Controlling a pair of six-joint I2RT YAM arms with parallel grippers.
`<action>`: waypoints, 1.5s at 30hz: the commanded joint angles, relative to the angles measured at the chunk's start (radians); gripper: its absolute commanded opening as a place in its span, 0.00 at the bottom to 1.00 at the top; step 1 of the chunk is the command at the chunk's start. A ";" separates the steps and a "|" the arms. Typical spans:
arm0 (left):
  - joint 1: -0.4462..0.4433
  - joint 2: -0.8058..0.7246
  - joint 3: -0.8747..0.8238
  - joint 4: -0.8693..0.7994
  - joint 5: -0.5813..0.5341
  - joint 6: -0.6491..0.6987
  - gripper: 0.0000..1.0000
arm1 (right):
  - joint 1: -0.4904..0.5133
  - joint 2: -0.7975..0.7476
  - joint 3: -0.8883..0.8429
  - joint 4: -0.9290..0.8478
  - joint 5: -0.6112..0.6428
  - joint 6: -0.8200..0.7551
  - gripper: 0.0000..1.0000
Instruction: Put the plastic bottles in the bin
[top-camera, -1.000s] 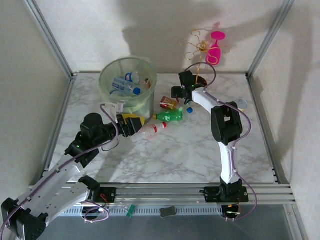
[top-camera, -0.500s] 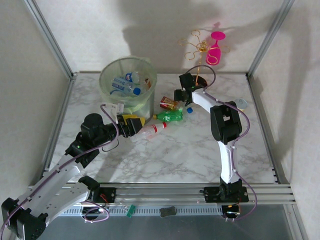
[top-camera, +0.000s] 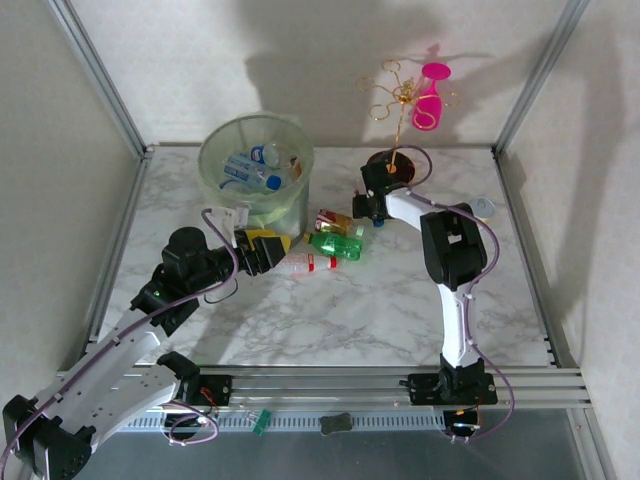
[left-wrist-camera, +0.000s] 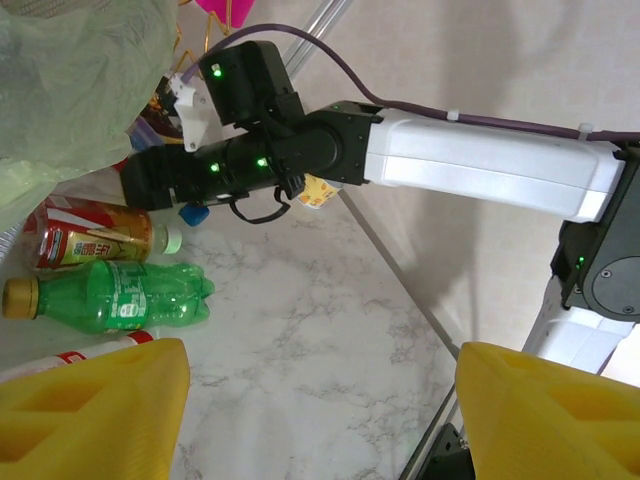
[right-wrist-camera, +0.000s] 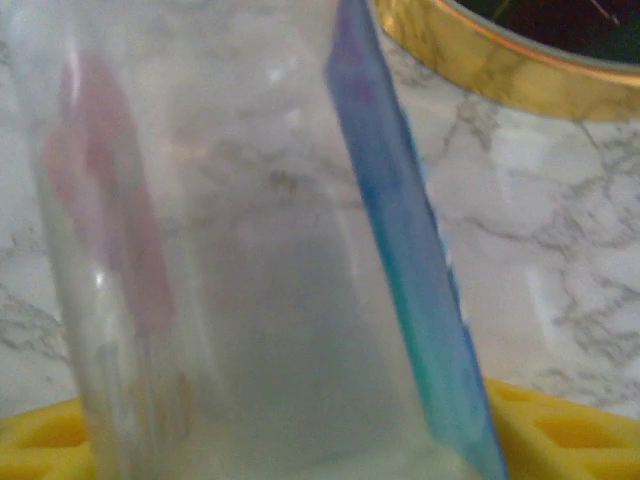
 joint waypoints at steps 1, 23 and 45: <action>-0.009 -0.005 -0.003 0.012 0.004 0.027 0.70 | -0.005 -0.096 -0.050 0.054 0.002 0.012 0.64; -0.015 0.022 -0.002 0.031 -0.026 -0.009 0.69 | 0.036 -0.461 -0.360 0.158 -0.017 0.072 0.46; -0.114 0.240 0.375 -0.070 -0.255 -0.135 0.90 | 0.435 -0.926 -0.494 0.315 -0.018 -0.031 0.47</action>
